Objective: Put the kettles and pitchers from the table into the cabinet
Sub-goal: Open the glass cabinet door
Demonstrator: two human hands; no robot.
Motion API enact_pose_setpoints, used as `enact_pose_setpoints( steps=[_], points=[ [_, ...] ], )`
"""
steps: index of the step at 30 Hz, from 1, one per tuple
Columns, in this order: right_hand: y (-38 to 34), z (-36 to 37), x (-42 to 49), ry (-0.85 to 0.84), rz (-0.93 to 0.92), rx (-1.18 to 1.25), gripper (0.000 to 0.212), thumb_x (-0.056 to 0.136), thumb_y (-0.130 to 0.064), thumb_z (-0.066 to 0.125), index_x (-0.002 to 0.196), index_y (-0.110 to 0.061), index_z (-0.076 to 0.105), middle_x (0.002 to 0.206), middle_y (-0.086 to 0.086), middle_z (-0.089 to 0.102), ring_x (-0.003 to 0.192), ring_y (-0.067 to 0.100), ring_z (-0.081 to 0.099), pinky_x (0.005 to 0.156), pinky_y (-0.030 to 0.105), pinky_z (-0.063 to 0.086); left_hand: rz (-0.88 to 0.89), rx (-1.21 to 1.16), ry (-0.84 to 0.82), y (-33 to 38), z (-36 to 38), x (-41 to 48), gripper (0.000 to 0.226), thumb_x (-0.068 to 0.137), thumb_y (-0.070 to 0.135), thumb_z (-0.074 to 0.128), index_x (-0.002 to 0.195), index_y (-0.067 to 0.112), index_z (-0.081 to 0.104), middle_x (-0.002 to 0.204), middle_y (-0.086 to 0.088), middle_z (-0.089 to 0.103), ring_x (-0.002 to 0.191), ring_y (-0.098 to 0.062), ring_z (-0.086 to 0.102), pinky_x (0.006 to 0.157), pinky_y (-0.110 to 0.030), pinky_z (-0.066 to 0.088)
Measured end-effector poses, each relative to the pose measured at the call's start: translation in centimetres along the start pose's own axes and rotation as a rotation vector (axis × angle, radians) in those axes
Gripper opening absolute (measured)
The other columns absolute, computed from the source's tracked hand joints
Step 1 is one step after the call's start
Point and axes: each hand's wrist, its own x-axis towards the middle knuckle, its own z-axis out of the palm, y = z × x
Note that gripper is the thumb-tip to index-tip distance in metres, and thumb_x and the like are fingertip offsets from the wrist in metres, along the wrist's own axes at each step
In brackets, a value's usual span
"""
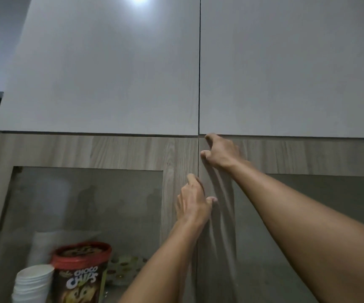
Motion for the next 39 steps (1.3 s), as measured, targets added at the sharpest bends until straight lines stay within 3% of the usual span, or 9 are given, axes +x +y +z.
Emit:
enact_pose_setpoints(
  steps=[5,7,14,23,26,28,31,33,39],
  points=[
    [-0.9,-2.2,-2.3,-0.009,-0.014,0.068,0.071,0.079,-0.052,0.071,0.139,-0.027,0.042,0.131,0.011,0.062,0.121,0.036,0.057,0.096,0.042,0.046,-0.251,-0.106,-0.104,1.8,-1.1,-2.6,0.065,0.081,0.029,0.075,0.133,0.014,0.039,0.132,-0.009,0.049,0.119,-0.029,0.055,0.092,-0.039,0.049],
    [-1.2,-3.8,-3.6,0.004,-0.025,0.099,0.08,0.073,-0.056,0.075,0.139,-0.027,0.04,0.13,0.01,0.061,0.12,0.036,0.057,0.097,0.044,0.047,-0.319,-0.165,-0.223,2.7,-1.6,-4.3,0.065,0.083,0.027,0.074,0.137,0.013,0.04,0.133,-0.009,0.053,0.118,-0.029,0.057,0.092,-0.038,0.051],
    [-2.2,-12.6,-10.6,0.047,-0.047,0.18,0.085,0.065,-0.058,0.076,0.135,-0.03,0.037,0.123,0.01,0.058,0.112,0.036,0.059,0.091,0.043,0.05,-0.441,-0.289,-0.211,6.8,-3.6,-14.4,0.065,0.067,0.018,0.085,0.124,0.008,0.056,0.118,-0.012,0.067,0.105,-0.029,0.066,0.086,-0.042,0.058],
    [-1.1,-26.8,-20.7,0.055,0.06,0.224,0.079,0.073,-0.039,0.069,0.14,-0.039,0.028,0.121,0.012,0.049,0.1,0.037,0.061,0.08,0.037,0.05,-0.289,-0.196,-0.271,18.7,-9.9,-26.6,0.04,0.077,0.021,0.076,0.108,0.01,0.054,0.111,-0.011,0.064,0.102,-0.031,0.062,0.087,-0.04,0.055],
    [0.4,-30.7,-24.8,0.11,0.153,0.177,0.09,0.067,-0.035,0.065,0.143,-0.041,0.017,0.127,0.018,0.043,0.104,0.041,0.058,0.085,0.042,0.053,-0.203,-0.198,-0.302,23.3,-11.1,-30.8,0.025,0.081,0.014,0.064,0.101,0.011,0.049,0.101,-0.011,0.062,0.095,-0.031,0.059,0.079,-0.038,0.052],
    [2.2,-32.9,-27.8,0.067,0.276,0.136,0.086,0.07,-0.037,0.063,0.146,-0.028,0.022,0.132,0.02,0.042,0.113,0.042,0.055,0.09,0.041,0.05,-0.156,-0.23,-0.314,26.2,-11.6,-33.5,0.021,0.082,0.011,0.059,0.099,0.013,0.048,0.09,-0.006,0.058,0.084,-0.026,0.058,0.068,-0.033,0.046],
    [5.5,-36.0,-31.8,0.04,0.365,0.098,0.048,0.069,-0.041,0.054,0.107,-0.011,0.055,0.105,0.015,0.059,0.094,0.035,0.061,0.077,0.038,0.049,-0.181,-0.316,-0.344,30.1,-11.3,-37.4,0.019,0.079,0.014,0.063,0.091,0.021,0.051,0.08,0.004,0.059,0.071,-0.014,0.057,0.06,-0.023,0.046],
    [7.2,-38.7,-33.4,0.082,0.367,0.08,0.022,0.072,-0.036,0.052,0.07,-0.014,0.048,0.078,0.01,0.056,0.072,0.03,0.054,0.065,0.034,0.042,-0.188,-0.392,-0.418,32.3,-10.4,-40.0,0.019,0.074,0.021,0.066,0.091,0.025,0.059,0.087,0.004,0.068,0.082,-0.018,0.066,0.074,-0.031,0.057],
    [13.1,-46.5,-38.9,0.124,0.48,0.009,0.021,0.082,-0.016,0.055,0.063,-0.009,0.049,0.062,0.006,0.052,0.063,0.027,0.052,0.062,0.037,0.048,-0.164,-0.509,-0.639,38.6,-5.6,-47.5,0.024,0.078,0.025,0.077,0.081,0.026,0.052,0.084,0.006,0.061,0.079,-0.01,0.061,0.058,-0.014,0.045]
  ],
)
